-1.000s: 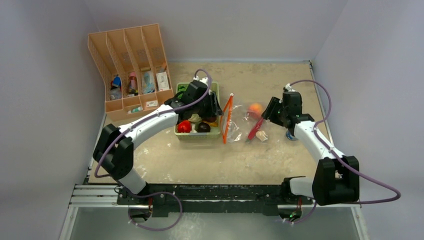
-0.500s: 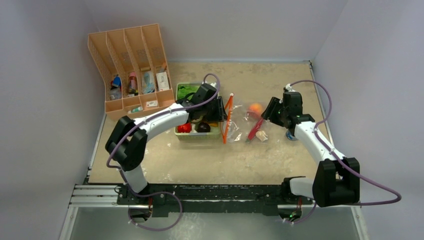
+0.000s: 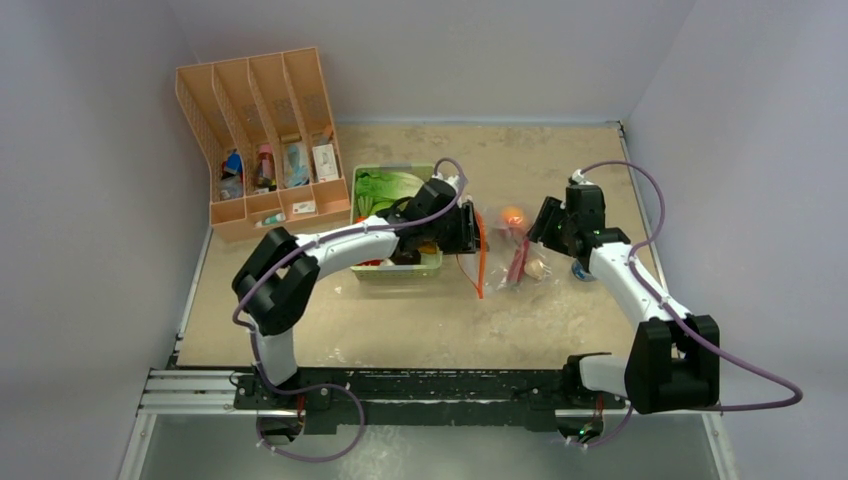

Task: Open the zip-top bag and remove the fake food
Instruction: Pick up the fake vegetable from the zipper food storage bag.

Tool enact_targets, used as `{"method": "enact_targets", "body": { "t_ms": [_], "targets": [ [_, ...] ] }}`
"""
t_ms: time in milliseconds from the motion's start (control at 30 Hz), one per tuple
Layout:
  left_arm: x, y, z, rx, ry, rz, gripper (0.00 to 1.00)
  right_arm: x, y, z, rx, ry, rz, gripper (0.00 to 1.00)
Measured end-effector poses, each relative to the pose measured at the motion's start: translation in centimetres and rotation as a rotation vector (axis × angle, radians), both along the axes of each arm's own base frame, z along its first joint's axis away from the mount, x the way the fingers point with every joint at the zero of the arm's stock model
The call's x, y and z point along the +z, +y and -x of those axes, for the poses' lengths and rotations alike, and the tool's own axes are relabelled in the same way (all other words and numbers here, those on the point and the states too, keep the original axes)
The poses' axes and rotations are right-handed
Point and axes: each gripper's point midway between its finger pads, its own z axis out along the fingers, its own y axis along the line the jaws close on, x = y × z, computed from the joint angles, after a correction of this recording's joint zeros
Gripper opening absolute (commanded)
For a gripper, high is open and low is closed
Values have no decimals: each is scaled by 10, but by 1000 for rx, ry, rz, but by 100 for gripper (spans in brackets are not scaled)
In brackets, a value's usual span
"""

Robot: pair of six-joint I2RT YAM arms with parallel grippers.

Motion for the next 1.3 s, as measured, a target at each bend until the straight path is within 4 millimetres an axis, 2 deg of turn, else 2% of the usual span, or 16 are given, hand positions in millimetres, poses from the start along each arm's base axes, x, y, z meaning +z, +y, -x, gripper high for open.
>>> {"method": "enact_targets", "body": {
  "t_ms": [133,267,367,500,667,800,867,967,1100,1200,1300],
  "targets": [
    [-8,-6,5,-13,4,0,45,-5,-1,0,-5,14,5,57],
    [-14,-20,10,-39,-3,38,48,-21,6,4,24,49,-27,57],
    [-18,-41,18,-81,-3,103,49,-44,14,23,59,111,-62,57],
    [-33,-51,31,-96,11,112,49,-58,24,40,101,144,-117,57],
    [-49,-49,41,-77,4,68,47,-50,47,51,163,88,-245,58],
    [-68,-41,47,-60,-8,11,45,-37,53,52,165,39,-289,56],
    [-79,-36,52,-58,-11,-13,45,-26,47,49,119,2,-276,49],
    [-91,-32,61,-56,-15,-28,45,-8,28,44,-20,-61,-240,50],
    [-90,-36,66,-55,-43,2,46,18,6,40,-186,-167,-227,51],
    [-89,-38,67,-56,-49,4,46,12,-3,42,-259,-147,-216,52],
    [-89,-39,68,-56,-52,3,46,-11,-6,47,-301,-57,-197,51]
  ]
}}
